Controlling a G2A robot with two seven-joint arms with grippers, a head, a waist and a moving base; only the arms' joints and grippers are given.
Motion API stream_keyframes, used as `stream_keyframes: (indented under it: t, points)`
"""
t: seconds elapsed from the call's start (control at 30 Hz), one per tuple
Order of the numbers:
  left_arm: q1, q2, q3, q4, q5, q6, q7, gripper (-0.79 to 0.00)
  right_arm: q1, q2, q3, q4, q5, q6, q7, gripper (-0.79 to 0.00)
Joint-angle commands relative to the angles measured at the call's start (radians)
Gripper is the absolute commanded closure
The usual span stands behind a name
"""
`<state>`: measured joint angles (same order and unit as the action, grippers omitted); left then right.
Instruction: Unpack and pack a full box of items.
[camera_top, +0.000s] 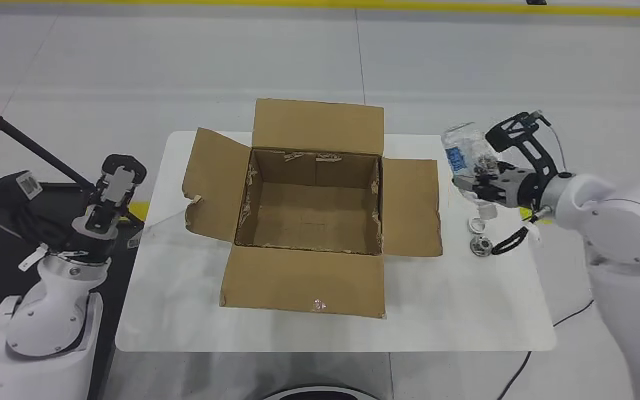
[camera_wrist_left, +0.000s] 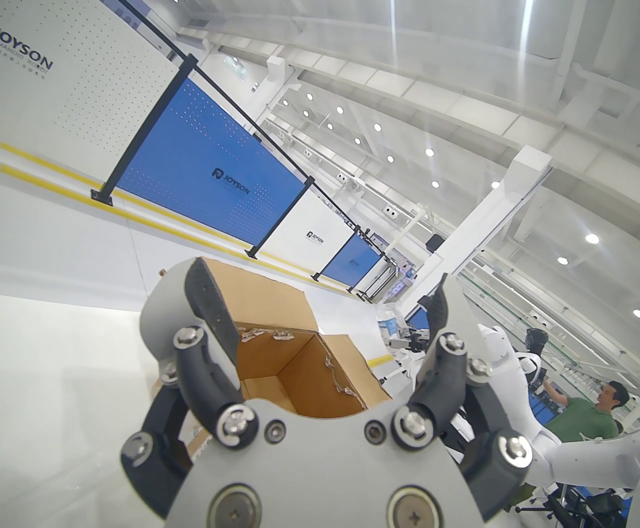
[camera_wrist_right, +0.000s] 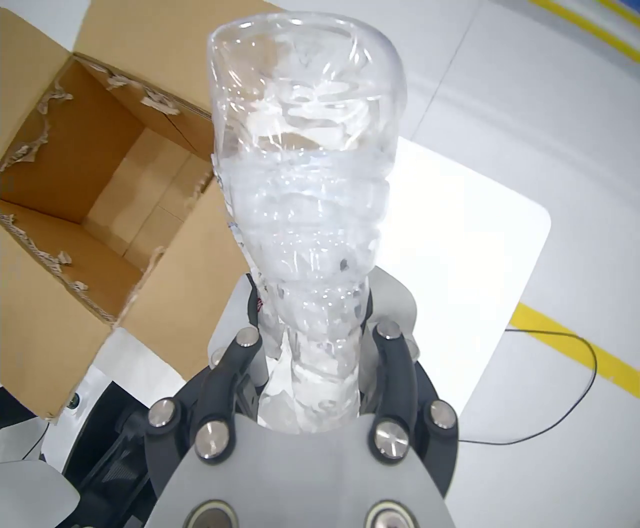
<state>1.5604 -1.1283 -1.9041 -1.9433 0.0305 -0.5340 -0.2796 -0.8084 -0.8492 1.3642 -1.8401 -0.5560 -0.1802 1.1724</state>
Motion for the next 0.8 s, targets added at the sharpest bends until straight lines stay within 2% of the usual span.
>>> stream_keyframes:
  t: [0.0, 0.2, 0.47, 0.77]
  points:
    - [0.001, 0.000, -0.004, 0.003, -0.001, 0.001, 0.004, -0.785, 0.046, -0.008, -0.053, -0.005, 0.004, 0.005, -0.015, 0.000]
    - [0.006, -0.001, -0.027, 0.019, 0.004, 0.002, 0.026, -0.785, 0.219, -0.061, -0.294, 0.055, 0.024, 0.000, -0.091, 0.000]
    - [0.013, -0.002, -0.054, 0.042, 0.021, 0.005, 0.054, -0.785, 0.433, -0.179, -0.629, 0.266, 0.059, -0.026, -0.203, 0.000]
    - [0.010, -0.002, -0.057, 0.047, 0.017, 0.006, 0.045, -0.785, 0.518, -0.318, -0.870, 0.518, 0.120, -0.113, -0.303, 0.000]
